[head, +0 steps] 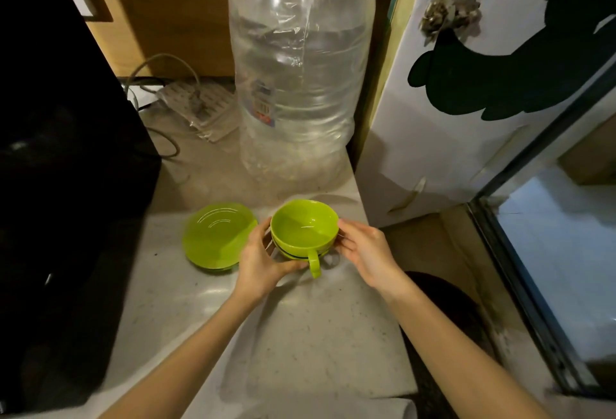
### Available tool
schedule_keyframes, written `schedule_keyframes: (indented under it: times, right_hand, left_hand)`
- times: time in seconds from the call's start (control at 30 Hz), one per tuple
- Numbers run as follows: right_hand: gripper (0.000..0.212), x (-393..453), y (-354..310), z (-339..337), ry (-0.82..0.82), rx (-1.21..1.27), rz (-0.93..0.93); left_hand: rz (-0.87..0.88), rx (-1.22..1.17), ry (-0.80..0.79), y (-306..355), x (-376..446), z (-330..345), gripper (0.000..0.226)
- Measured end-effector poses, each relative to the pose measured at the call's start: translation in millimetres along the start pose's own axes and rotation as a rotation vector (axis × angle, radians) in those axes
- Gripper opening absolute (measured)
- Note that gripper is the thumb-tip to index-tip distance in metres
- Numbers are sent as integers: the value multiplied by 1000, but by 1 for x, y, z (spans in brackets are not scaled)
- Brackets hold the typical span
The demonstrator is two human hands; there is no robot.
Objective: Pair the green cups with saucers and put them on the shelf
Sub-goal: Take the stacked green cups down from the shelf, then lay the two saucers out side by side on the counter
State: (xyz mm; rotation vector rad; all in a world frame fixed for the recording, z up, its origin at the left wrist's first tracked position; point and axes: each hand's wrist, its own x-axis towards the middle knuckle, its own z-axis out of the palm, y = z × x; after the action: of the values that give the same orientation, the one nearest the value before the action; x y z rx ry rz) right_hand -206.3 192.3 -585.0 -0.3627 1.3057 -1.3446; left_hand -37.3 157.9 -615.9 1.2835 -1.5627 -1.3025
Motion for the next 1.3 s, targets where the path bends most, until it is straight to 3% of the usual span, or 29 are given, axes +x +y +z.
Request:
schedule_keyframes:
  times: [0.2,0.37,0.47,0.53,0.63,0.73,0.87,0.97,1.03,1.2,1.3]
  right_hand:
    - [29,10,6,-2,4,-12,0]
    - [20,16,-3,-2,33,-198,51]
    - [17,24,-20,-4,55,-479,30]
    - [24,29,-30,5,65,-741,-101]
    - [35,30,-45,33,-88,-1132,-337]
    - [33,36,-46,68,-296,-1332,-444]
    - [37,48,-30,109,-491,-1422,-364]
    - [42,56,-18,128,-541,-1480,-319]
    - [43,61,-12,136,-534,-1495,-295]
    - [33,75,4,147,-468,-1600,-277]
    - [26,83,10,147,-426,-1636,-232]
  left_hand:
    - [-45,14,4,-3,2,-1,101]
    - [-28,175,-31,0,3,-9,98]
    - [15,307,-116,7,7,-19,90]
    - [12,334,-98,13,7,-34,73]
    - [10,330,38,22,6,-60,39]
    - [-15,450,128,16,7,-86,35]
    - [-141,614,139,-10,5,-110,57]
    - [-243,566,232,-18,0,-114,65]
    - [-273,517,310,-21,-2,-117,61]
    - [-249,402,385,-25,-6,-119,25]
    - [-280,321,388,-28,-5,-119,24]
